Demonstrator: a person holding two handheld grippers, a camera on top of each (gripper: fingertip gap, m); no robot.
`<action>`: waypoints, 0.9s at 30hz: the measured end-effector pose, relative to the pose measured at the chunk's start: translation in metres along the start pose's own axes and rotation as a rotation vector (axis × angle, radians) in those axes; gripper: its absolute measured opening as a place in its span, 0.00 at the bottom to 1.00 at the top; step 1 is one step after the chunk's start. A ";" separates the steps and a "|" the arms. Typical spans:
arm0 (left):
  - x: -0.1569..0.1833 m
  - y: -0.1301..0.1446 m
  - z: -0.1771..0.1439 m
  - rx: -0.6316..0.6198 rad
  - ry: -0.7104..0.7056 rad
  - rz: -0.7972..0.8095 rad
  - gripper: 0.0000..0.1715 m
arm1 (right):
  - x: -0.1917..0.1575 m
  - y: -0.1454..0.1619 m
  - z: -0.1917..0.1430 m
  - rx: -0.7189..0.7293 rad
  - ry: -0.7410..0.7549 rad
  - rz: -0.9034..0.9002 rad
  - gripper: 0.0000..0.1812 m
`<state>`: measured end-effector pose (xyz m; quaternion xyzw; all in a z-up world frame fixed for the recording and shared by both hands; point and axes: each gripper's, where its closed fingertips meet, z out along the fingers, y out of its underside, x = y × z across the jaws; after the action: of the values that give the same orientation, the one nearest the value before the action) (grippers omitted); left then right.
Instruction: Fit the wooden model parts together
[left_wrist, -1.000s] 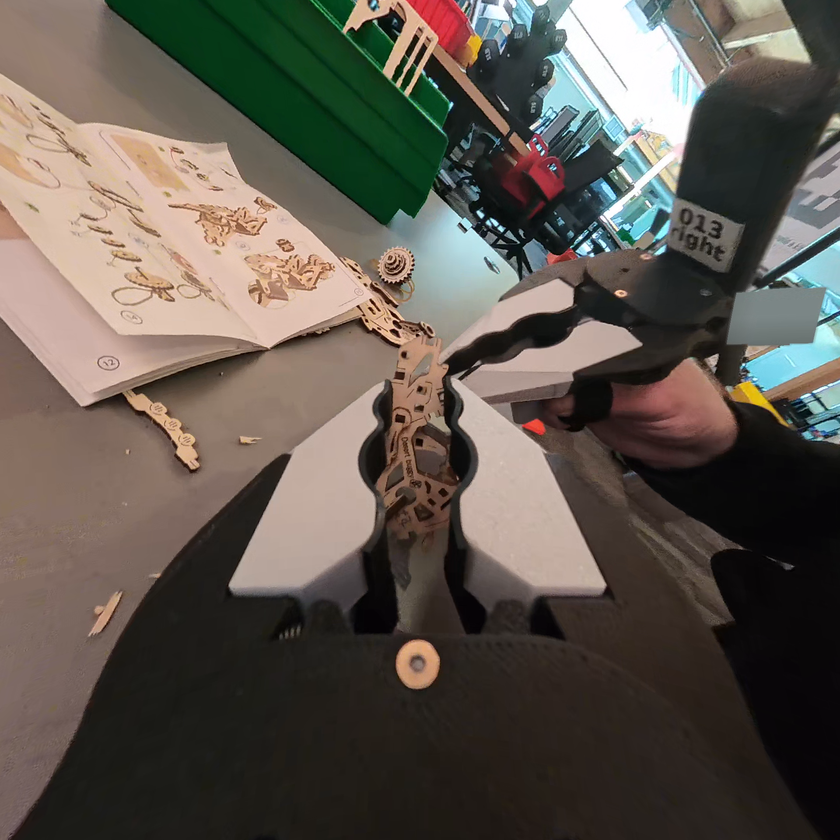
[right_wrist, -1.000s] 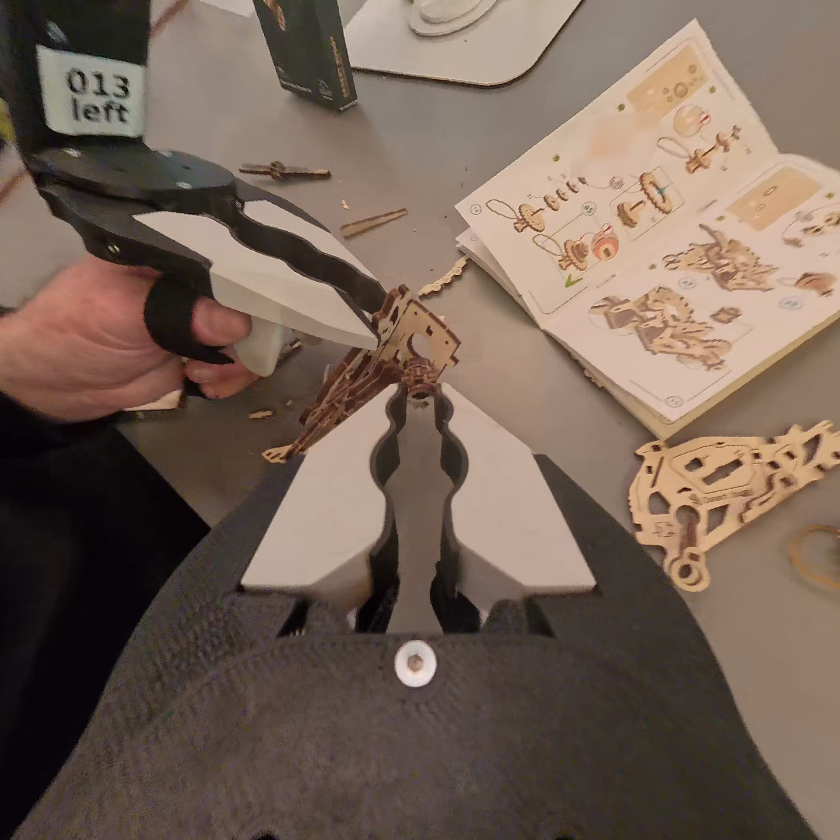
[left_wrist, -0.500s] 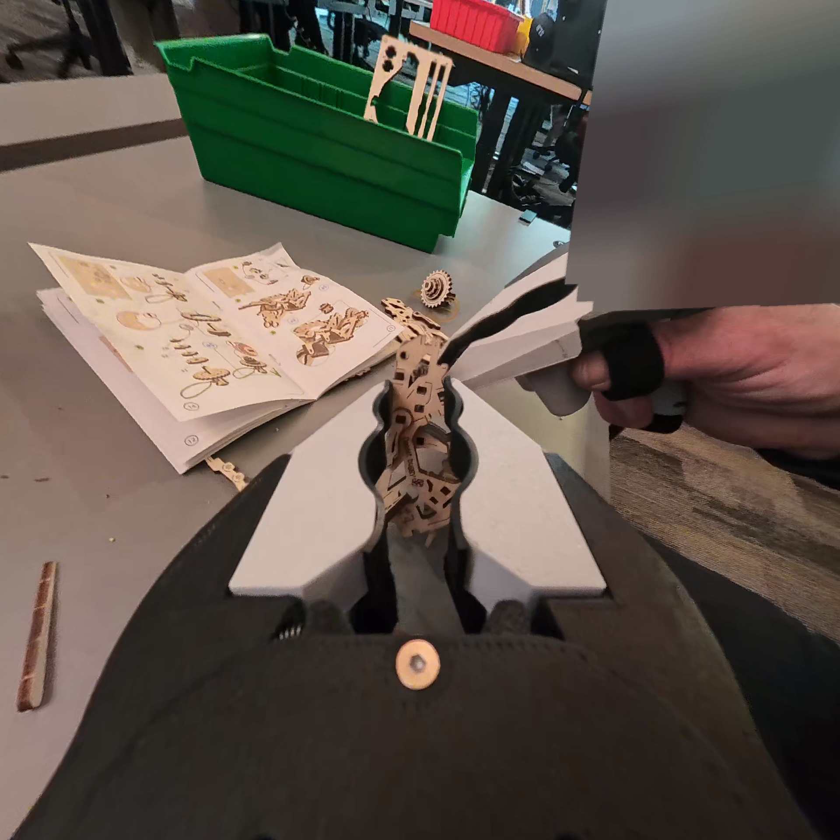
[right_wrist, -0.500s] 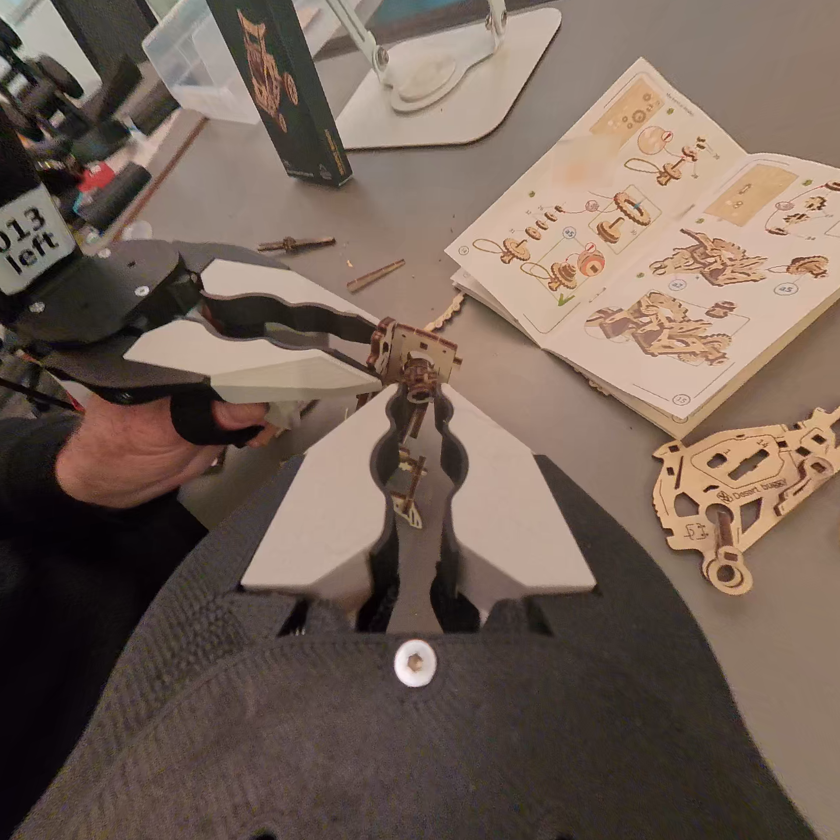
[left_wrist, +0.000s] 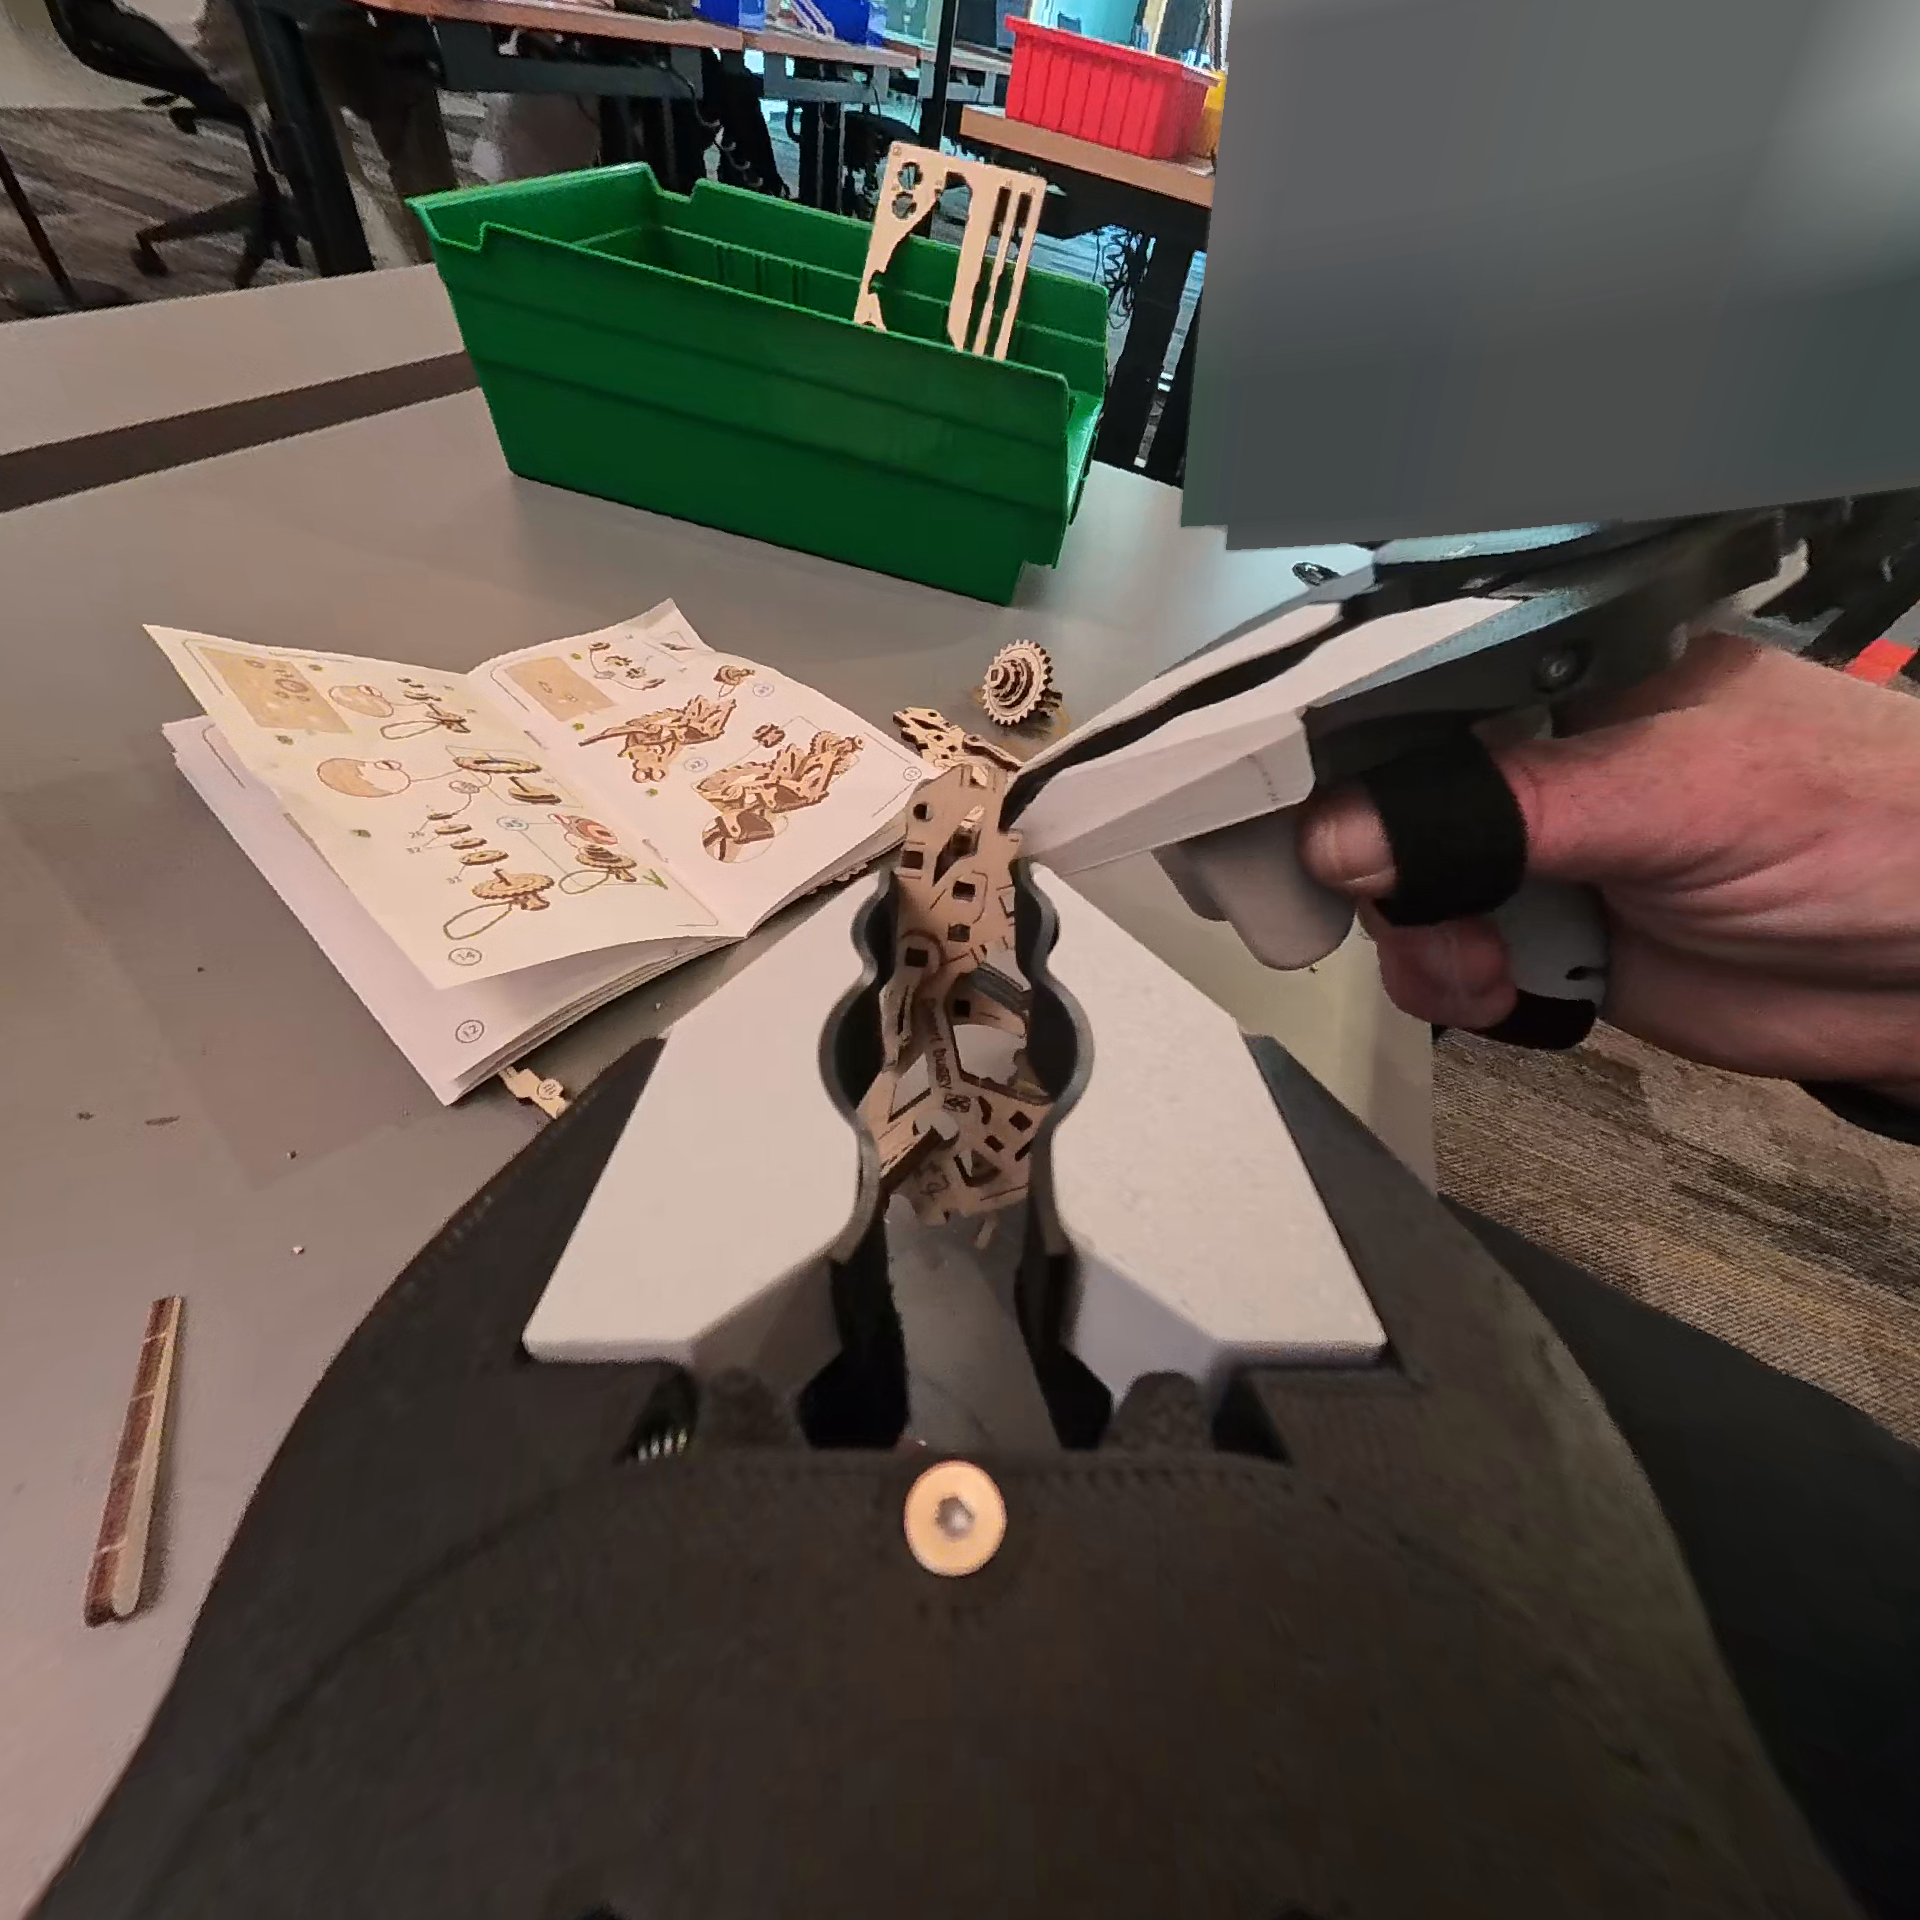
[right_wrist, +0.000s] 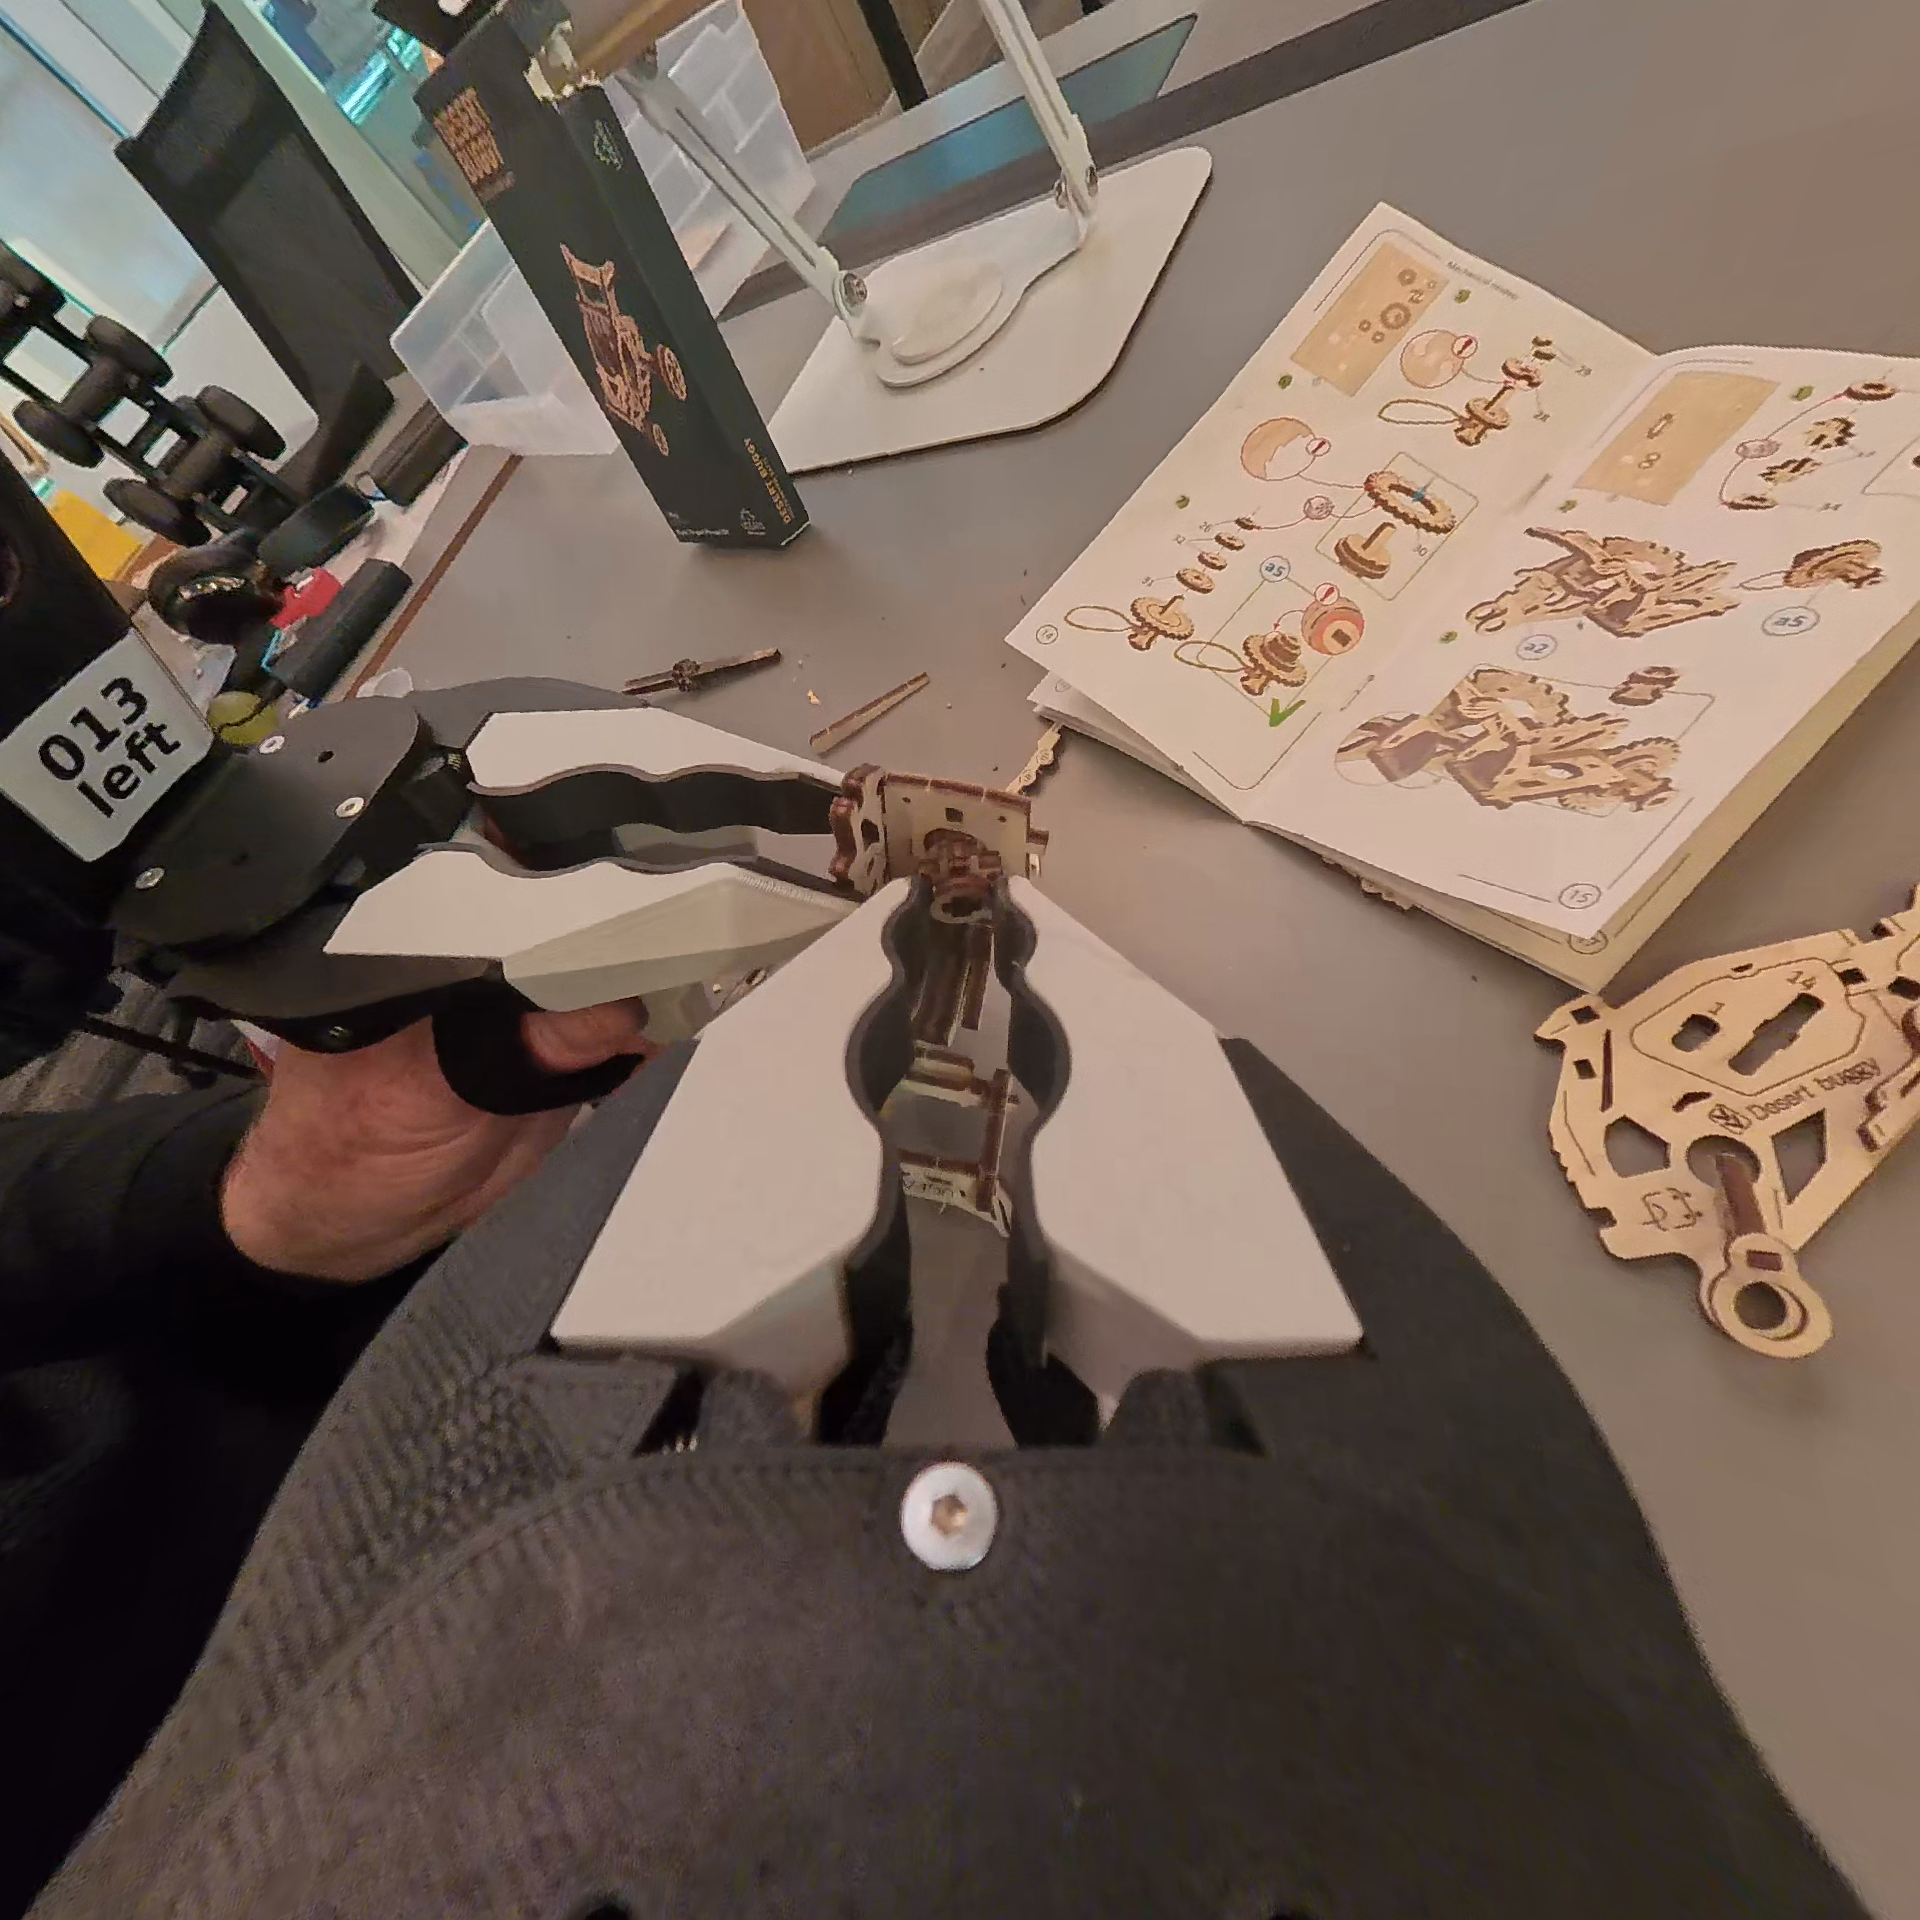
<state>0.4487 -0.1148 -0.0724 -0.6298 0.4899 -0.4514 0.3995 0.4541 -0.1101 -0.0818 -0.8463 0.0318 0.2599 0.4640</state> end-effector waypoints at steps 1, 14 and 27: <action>-0.001 0.000 0.000 0.000 0.001 -0.007 0.11 | 0.000 0.000 0.000 0.003 -0.002 0.000 0.05; -0.003 0.003 -0.001 0.009 0.011 -0.052 0.11 | -0.002 0.000 0.001 0.004 -0.024 -0.014 0.05; -0.005 0.006 0.000 0.016 0.025 -0.110 0.11 | -0.001 0.002 0.003 0.014 -0.014 -0.004 0.05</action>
<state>0.4470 -0.1107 -0.0787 -0.6468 0.4559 -0.4844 0.3731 0.4518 -0.1087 -0.0839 -0.8413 0.0288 0.2645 0.4706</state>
